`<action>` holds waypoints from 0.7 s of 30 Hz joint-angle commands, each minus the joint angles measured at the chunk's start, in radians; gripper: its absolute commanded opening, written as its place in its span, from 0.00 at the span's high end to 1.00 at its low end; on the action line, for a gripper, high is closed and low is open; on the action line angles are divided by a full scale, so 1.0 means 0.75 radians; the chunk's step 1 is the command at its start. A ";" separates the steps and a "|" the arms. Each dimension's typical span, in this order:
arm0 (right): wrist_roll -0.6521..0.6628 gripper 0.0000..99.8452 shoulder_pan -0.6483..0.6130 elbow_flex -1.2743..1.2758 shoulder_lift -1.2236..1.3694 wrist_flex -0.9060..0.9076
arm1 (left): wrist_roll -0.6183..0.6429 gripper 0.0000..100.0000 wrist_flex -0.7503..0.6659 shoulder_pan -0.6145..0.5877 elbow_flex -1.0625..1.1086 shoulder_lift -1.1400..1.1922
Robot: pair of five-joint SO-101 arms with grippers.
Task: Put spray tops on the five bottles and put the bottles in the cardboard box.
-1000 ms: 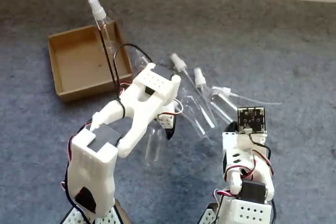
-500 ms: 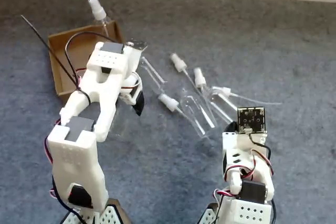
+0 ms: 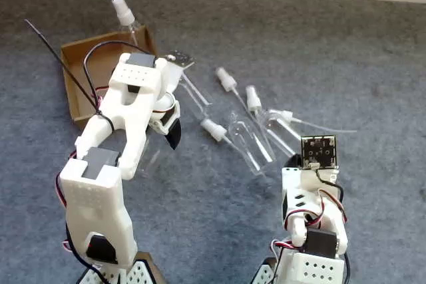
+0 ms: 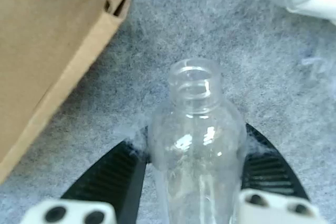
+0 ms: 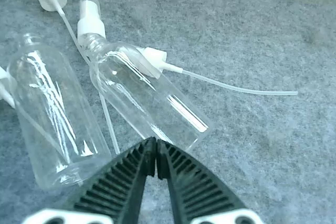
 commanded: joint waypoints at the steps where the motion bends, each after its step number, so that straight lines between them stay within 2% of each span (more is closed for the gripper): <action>1: 0.004 0.99 0.013 -0.001 -0.021 0.005 | -0.033 0.71 -0.004 -0.015 -0.069 -0.026; 4: 0.004 0.99 0.013 -0.001 -0.021 0.005 | -0.035 0.64 -0.008 -0.019 -0.071 -0.038; 9: 0.004 0.99 0.013 -0.001 -0.021 0.007 | -0.035 0.70 0.043 -0.021 -0.071 -0.105; 14: 0.004 0.99 0.013 0.001 -0.021 0.007 | -0.035 0.74 0.143 -0.013 -0.056 -0.312; 19: 0.004 0.99 0.013 0.001 -0.021 0.007 | -0.035 0.72 0.127 0.050 0.230 -0.560; 21: 0.004 0.99 0.013 0.001 -0.021 0.007 | -0.035 0.72 0.004 0.097 0.386 -0.647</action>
